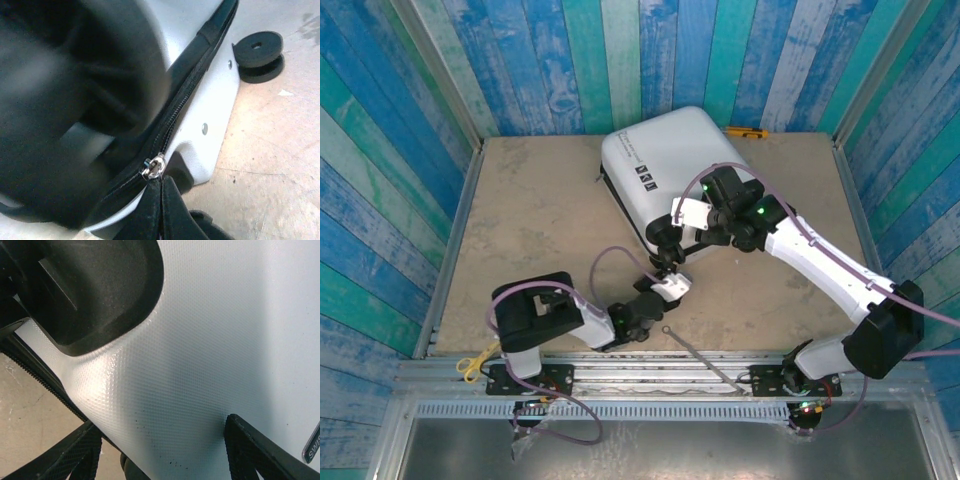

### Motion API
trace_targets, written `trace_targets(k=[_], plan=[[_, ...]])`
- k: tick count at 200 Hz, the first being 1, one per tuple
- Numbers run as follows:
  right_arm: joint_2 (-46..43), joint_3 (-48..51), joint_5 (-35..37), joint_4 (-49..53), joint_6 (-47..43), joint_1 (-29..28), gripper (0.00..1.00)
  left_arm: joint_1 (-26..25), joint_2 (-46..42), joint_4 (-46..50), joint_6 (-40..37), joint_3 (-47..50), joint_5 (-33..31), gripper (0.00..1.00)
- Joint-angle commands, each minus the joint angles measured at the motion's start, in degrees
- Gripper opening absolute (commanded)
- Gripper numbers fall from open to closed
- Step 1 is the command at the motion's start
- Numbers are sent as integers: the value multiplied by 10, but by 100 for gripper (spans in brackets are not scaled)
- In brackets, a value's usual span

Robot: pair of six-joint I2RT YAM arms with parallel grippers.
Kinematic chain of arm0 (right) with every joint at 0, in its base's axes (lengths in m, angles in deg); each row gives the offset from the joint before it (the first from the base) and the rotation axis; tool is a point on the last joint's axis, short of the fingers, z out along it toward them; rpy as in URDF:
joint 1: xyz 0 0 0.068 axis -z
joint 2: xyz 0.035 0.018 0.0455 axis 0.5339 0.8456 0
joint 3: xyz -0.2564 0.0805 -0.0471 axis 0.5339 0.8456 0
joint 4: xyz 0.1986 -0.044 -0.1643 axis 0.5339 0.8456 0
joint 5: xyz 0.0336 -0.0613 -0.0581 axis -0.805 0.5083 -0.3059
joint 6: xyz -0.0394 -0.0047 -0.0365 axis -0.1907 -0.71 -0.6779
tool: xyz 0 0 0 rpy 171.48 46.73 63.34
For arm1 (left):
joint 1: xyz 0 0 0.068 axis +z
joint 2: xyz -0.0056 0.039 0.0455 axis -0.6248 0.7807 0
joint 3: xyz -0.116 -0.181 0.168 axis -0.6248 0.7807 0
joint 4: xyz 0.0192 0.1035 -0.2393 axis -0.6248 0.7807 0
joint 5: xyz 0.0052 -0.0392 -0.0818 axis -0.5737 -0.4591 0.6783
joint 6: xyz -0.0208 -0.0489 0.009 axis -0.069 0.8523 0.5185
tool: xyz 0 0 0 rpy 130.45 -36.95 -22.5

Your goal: Pack the luggage

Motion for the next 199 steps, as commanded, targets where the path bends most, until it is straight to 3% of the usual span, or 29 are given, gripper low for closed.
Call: trace_targets(k=[1, 41, 66, 86, 116, 139, 167, 174, 187, 199], plan=[[78, 15, -41, -111, 88, -2, 65, -108, 59, 112, -44, -72, 136, 0], [84, 14, -56, -106, 111, -3, 64, -121, 73, 205, 33, -161, 6, 0], [94, 5, -69, -106, 124, -4, 64, -121, 75, 326, 148, -240, -58, 0], [104, -6, -79, -103, 131, -6, 63, -123, 89, 467, 298, -337, -112, 0], [118, -26, -98, -96, 145, -11, 63, -124, 100, 518, 465, -393, -69, 0], [110, -33, -102, -95, 168, -13, 63, -124, 136, 519, 503, -433, -54, 0], [69, -42, -51, -79, 244, -10, 68, -124, 150, 536, 470, -460, -68, 0], [50, -43, -15, -78, 278, -9, 69, -124, 129, 506, 455, -434, -68, 12], [7, -41, 19, -67, 323, -3, 71, -123, 66, 404, 408, -354, -62, 65], [-39, -32, 60, -65, 381, 3, 73, -118, 4, 339, 369, -286, -62, 85]])
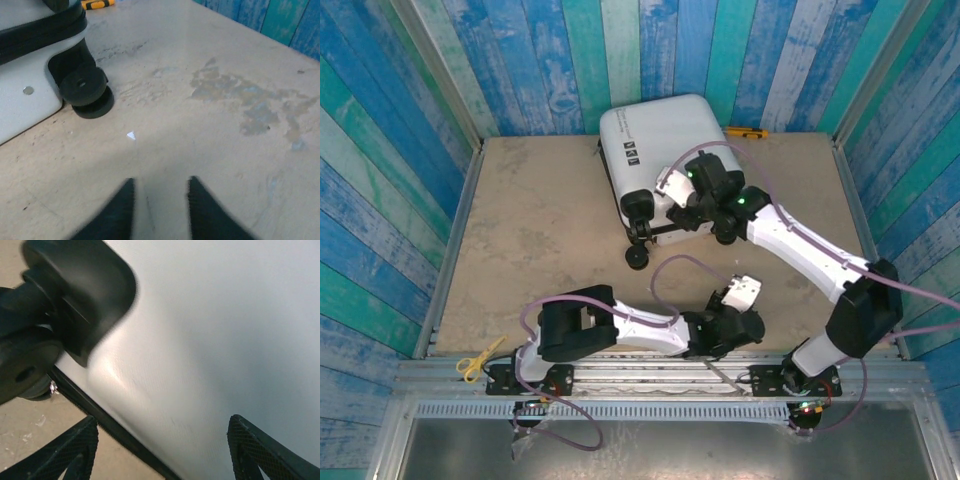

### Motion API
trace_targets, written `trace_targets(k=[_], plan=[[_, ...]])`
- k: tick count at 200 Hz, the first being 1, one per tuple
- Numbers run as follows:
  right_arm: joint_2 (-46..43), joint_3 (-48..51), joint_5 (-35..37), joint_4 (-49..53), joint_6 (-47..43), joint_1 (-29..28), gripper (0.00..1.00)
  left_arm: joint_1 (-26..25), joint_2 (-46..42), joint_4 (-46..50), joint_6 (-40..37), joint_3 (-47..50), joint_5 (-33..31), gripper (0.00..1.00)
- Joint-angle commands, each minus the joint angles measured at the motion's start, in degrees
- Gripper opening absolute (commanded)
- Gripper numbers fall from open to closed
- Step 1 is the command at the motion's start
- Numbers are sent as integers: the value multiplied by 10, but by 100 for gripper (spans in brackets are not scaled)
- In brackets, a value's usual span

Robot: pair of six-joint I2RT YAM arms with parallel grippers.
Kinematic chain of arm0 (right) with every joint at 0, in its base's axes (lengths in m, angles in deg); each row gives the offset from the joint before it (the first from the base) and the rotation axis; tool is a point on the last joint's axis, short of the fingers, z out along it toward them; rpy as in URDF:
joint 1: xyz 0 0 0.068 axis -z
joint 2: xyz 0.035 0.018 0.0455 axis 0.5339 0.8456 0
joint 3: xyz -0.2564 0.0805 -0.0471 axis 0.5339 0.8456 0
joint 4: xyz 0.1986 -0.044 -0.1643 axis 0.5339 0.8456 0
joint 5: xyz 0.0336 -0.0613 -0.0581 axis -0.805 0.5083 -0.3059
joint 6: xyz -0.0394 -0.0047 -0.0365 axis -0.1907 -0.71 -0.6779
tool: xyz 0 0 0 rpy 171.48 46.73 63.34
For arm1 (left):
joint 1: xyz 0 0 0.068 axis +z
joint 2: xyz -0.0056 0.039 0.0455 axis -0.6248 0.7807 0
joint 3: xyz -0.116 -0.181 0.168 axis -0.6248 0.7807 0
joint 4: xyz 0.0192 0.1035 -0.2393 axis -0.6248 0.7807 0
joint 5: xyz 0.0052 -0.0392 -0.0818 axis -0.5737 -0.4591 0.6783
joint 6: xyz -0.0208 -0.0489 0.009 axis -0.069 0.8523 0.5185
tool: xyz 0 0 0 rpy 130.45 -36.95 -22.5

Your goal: Pack the luggage

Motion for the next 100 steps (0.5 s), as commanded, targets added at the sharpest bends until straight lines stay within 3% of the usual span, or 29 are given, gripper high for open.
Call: trace_targets(k=[1, 14, 39, 64, 81, 100], plan=[[-90, 10, 86, 39, 140, 12, 73, 4, -118, -119, -62, 103, -1, 86], [-147, 31, 118, 43, 199, 20, 73, 29, -181, -105, -81, 136, 23, 97], [-284, 143, 146, 12, 334, 28, 73, 114, -294, -12, -110, 153, 98, 98], [-400, 307, 70, -81, 451, 22, 71, 282, -372, 109, -77, 100, 248, 95], [-418, 400, 69, -138, 513, -16, 70, 384, -377, 149, -88, 50, 302, 91], [-371, 444, 75, -183, 553, -71, 71, 468, -336, 199, -75, -31, 352, 80]])
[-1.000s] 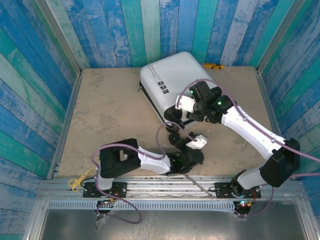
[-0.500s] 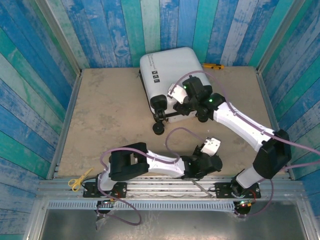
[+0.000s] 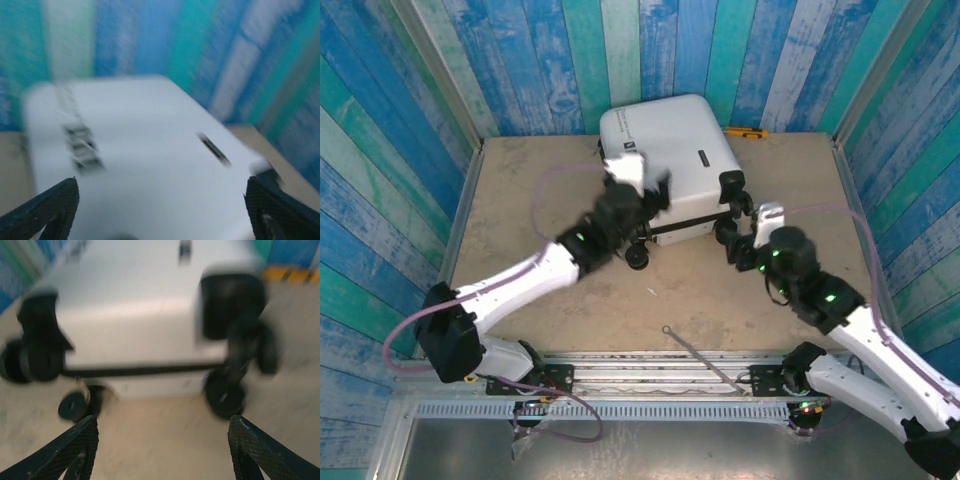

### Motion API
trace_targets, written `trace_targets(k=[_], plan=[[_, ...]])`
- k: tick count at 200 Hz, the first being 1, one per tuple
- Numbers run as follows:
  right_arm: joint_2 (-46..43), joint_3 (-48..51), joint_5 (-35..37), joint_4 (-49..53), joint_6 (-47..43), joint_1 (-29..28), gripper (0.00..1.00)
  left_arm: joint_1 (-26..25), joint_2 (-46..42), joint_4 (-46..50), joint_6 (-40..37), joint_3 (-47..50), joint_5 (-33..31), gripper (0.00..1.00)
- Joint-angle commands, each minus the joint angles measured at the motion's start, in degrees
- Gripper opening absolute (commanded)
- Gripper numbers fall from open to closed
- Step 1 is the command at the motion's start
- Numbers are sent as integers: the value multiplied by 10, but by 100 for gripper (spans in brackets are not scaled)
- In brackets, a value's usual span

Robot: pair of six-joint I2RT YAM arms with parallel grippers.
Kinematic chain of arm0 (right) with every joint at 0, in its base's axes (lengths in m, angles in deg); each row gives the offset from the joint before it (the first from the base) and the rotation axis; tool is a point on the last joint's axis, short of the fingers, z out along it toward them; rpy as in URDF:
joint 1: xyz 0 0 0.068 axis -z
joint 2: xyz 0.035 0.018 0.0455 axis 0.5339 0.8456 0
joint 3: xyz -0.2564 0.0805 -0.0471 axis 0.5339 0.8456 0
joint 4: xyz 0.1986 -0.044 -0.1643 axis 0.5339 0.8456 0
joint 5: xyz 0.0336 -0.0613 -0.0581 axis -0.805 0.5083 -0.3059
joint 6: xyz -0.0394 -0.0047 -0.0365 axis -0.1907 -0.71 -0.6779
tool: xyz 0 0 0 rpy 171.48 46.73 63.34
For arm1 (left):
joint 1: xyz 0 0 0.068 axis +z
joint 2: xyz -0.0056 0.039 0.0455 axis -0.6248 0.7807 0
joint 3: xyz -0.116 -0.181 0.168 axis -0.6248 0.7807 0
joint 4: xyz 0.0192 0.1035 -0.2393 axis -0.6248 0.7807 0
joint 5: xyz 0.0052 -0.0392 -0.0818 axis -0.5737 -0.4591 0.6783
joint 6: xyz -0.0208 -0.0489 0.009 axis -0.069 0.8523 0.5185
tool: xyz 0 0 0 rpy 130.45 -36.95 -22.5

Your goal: Pack the luggage

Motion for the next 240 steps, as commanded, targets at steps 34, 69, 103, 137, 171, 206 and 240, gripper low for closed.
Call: trace_targets(k=[34, 69, 103, 137, 171, 206, 240], plan=[[194, 80, 6, -241, 134, -130, 74, 143, 151, 128, 9, -182, 229, 60], [346, 54, 7, -411, 90, -173, 75, 151, 244, 125, -1, -254, 306, 56], [440, 55, 31, -543, 81, -181, 74, 155, 279, 108, -11, -272, 326, 61], [512, 22, 64, -594, 73, -180, 69, 157, 340, 165, -39, -341, 352, 60], [552, -2, 88, -624, 75, -173, 66, 160, 374, 193, -56, -365, 363, 54], [563, -17, 102, -613, 73, -160, 64, 165, 397, 204, -64, -367, 372, 47], [568, -35, 120, -583, 69, -154, 56, 167, 411, 205, -68, -366, 383, 35]])
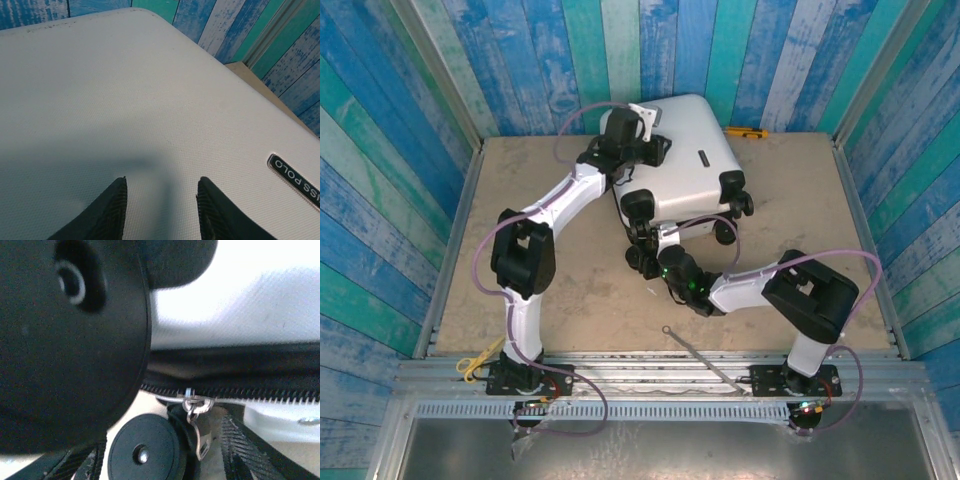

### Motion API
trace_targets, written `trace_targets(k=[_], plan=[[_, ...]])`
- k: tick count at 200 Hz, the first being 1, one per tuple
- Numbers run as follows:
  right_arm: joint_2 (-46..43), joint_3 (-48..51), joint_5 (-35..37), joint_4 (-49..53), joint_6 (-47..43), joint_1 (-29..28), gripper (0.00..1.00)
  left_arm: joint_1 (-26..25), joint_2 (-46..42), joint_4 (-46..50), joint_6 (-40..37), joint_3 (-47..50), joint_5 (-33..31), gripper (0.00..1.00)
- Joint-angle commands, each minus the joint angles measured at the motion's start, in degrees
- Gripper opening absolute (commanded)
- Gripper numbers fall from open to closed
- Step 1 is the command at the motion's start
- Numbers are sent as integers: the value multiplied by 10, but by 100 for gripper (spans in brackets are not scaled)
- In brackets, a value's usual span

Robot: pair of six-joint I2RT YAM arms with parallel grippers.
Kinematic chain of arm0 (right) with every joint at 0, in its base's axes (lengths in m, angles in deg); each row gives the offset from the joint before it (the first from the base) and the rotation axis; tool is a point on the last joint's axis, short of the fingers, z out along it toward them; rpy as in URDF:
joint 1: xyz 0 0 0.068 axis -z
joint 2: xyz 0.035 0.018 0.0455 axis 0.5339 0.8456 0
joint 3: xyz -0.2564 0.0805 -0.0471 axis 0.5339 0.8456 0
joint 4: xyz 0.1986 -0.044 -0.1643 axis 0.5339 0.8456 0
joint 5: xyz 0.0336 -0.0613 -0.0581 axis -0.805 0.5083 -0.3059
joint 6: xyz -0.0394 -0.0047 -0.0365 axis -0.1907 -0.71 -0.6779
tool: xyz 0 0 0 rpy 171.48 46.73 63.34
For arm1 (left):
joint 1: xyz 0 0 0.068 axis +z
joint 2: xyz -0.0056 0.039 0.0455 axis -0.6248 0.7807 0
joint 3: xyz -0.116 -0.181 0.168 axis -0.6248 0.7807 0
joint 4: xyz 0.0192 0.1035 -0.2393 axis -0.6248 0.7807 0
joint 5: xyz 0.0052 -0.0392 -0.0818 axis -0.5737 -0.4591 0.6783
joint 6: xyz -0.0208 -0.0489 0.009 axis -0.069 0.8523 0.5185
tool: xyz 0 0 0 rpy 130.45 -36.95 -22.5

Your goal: Pack the luggage

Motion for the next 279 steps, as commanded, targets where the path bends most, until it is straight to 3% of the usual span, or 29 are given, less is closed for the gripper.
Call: trace_targets(k=[1, 35, 72, 94, 133, 190, 231, 279], plan=[[10, -16, 32, 13, -7, 4, 55, 4, 38, 44, -9, 0, 16, 34], [6, -33, 65, 56, -7, 5, 38, 4, 53, 54, -9, 0, 25, 0], [-18, -25, 98, 109, 16, 10, 8, 5, 57, 51, -3, 37, 28, 0], [-48, 2, 64, 137, 45, 38, 1, 5, 54, 40, -1, 71, 23, 0], [-92, 18, -39, 210, 42, 101, 1, 5, 54, 31, -5, 125, 5, 0], [-117, 11, -97, 257, -32, 144, 1, 5, 32, -25, -5, 210, 0, 0], [-121, -10, -97, 337, -87, 192, 1, 6, 27, -33, -19, 238, -21, 0], [-135, 2, -64, 366, -47, 242, 0, 10, 26, -50, -16, 260, -27, 0]])
